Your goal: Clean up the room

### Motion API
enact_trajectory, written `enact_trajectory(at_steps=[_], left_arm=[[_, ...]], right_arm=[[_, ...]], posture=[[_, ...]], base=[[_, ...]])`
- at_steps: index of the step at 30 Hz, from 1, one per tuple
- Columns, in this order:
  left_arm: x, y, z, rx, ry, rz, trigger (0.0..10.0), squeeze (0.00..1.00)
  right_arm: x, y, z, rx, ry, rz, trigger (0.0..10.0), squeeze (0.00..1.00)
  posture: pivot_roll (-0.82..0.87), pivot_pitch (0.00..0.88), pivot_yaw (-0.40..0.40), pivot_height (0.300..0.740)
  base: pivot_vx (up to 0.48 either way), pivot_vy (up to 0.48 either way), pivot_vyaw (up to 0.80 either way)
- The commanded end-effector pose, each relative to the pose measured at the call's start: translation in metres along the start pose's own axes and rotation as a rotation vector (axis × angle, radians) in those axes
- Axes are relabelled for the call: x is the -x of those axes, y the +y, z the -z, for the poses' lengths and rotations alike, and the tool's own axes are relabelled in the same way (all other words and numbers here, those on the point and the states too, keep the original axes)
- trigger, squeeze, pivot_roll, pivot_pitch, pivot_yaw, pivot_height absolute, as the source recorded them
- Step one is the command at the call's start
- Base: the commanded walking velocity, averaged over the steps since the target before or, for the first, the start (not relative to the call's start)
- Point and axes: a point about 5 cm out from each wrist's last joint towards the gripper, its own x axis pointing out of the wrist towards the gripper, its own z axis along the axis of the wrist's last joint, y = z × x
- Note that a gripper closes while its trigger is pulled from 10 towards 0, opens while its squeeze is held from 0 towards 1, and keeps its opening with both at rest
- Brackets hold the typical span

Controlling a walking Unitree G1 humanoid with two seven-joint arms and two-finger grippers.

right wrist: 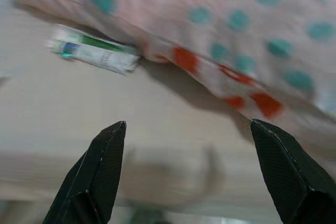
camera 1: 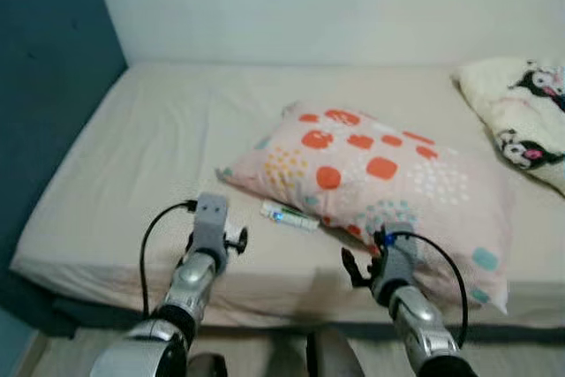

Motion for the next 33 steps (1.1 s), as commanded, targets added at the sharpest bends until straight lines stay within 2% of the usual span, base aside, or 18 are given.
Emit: enact_trajectory(at_steps=[1,4,9,12,20,22,25,26,27,28,30,32,33], left_arm=[[0.0,-0.005,0.001,-0.011,0.005,0.021,10.0,0.0],[-0.004,-0.007,-0.005,-0.041,0.006,0.011,10.0,0.0],[-0.004,-0.005,-0.001,-0.086,0.043,-0.024,10.0,0.0],[-0.003,0.004,0.001,-0.139,0.073,-0.097,10.0,0.0],[-0.005,0.028,-0.01,-0.154,0.068,-0.266,10.0,0.0],[-0.004,0.033,-0.011,-0.216,0.072,-0.305,10.0,0.0],[-0.004,0.034,-0.011,-0.251,0.074,-0.318,10.0,0.0],[-0.003,0.037,-0.01,-0.298,0.079,-0.334,10.0,0.0],[-0.002,0.041,-0.008,-0.39,0.092,-0.355,10.0,0.0],[0.001,0.046,-0.005,-0.445,0.107,-0.381,10.0,0.0],[0.001,0.046,-0.005,-0.445,0.107,-0.381,10.0,0.0],[0.007,0.062,0.0,-0.514,0.132,-0.451,10.0,0.0],[0.007,0.062,0.0,-0.514,0.132,-0.451,10.0,0.0]], right_arm=[[0.002,-0.001,0.003,-0.014,0.011,0.008,10.0,0.0],[0.006,-0.001,0.001,-0.006,0.0,0.013,10.0,0.0],[0.012,-0.001,-0.002,0.001,-0.016,0.013,10.0,0.0],[0.021,-0.001,-0.006,0.007,-0.038,0.011,10.0,0.0],[0.041,0.003,-0.017,0.036,-0.108,-0.018,10.0,0.0],[0.044,0.003,-0.02,0.034,-0.111,-0.016,10.0,0.0],[0.045,0.003,-0.022,0.031,-0.114,-0.015,10.0,0.0],[0.045,0.003,-0.024,0.026,-0.119,-0.015,10.0,0.0],[0.045,0.004,-0.025,0.026,-0.121,-0.016,10.0,0.0],[0.046,0.006,-0.027,0.025,-0.122,-0.019,10.0,0.0],[0.046,0.006,-0.027,0.025,-0.122,-0.019,10.0,0.0],[0.046,0.008,-0.029,0.023,-0.12,-0.027,10.0,0.0],[0.046,0.008,-0.029,0.023,-0.12,-0.027,10.0,0.0]], posture=[[-0.35,0.133,-0.015,0.56],[-0.38,0.149,-0.016,0.545],[-0.41,0.169,-0.017,0.53],[-0.44,0.192,-0.02,0.515],[-0.5,0.227,-0.038,0.505],[-0.5,0.235,-0.041,0.505],[-0.5,0.238,-0.041,0.505],[-0.5,0.242,-0.041,0.505],[-0.5,0.244,-0.042,0.505],[-0.49,0.247,-0.043,0.505],[-0.49,0.247,-0.043,0.505],[-0.48,0.248,-0.043,0.505],[-0.48,0.248,-0.043,0.505]], base=[[0.0,0.0,0.0],[0.0,0.0,0.0],[0.0,0.0,0.0],[0.0,0.0,0.0],[0.0,0.0,0.0],[0.0,0.0,0.0],[0.0,0.0,0.0],[0.0,0.0,0.0],[0.0,0.0,0.0],[0.0,0.0,0.0],[0.0,0.0,0.0],[0.0,0.0,0.0],[0.0,0.0,0.0]])
